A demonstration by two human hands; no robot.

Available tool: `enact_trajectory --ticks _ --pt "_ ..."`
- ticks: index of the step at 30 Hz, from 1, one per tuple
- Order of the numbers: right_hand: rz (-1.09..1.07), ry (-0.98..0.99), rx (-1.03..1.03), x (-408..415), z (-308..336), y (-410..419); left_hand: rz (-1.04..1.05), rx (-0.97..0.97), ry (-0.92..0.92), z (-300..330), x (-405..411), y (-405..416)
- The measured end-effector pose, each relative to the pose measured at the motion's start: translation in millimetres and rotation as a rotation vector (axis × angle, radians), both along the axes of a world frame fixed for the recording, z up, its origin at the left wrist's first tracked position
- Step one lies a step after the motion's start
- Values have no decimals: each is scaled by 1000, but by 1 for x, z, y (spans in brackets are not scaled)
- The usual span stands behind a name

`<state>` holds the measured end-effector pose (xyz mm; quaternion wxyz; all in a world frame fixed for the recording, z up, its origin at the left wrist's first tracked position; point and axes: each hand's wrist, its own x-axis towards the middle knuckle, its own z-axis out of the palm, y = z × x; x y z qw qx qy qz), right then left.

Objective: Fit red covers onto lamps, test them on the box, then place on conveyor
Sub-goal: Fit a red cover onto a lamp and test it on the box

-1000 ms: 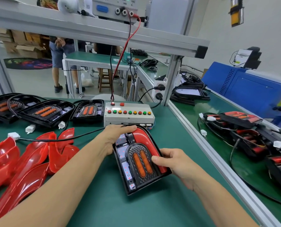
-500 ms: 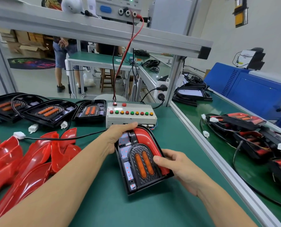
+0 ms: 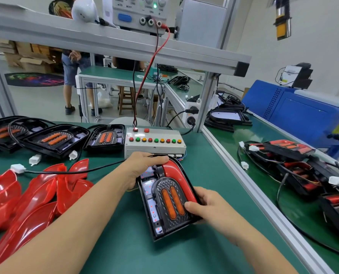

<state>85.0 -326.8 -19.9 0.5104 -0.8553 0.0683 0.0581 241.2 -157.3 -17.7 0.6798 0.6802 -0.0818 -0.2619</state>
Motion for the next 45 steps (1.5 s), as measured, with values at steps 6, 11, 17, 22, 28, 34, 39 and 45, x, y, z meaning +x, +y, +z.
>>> enact_trajectory --ticks 6,11,17,22,28,34,39,45 --pt "11 -137 -570 -3 17 6 -2 33 -30 -1 1 1" --pt "-11 -251 -983 -6 18 23 3 34 -40 -2 3 4" --pt "10 -295 -896 -8 16 21 -6 -32 4 -2 2 7" --pt "5 -363 -820 -7 3 18 5 -50 1 -1 1 7" --pt "-93 -529 -532 -9 -12 14 20 -44 -27 -2 0 10" --pt "-158 -560 -560 -8 -13 12 27 -11 -34 -3 -1 8" --pt "-103 -515 -611 -11 -12 17 2 -22 -56 -3 -1 5" --pt "-184 -427 -345 -7 -13 14 -28 -71 -45 -3 -2 11"
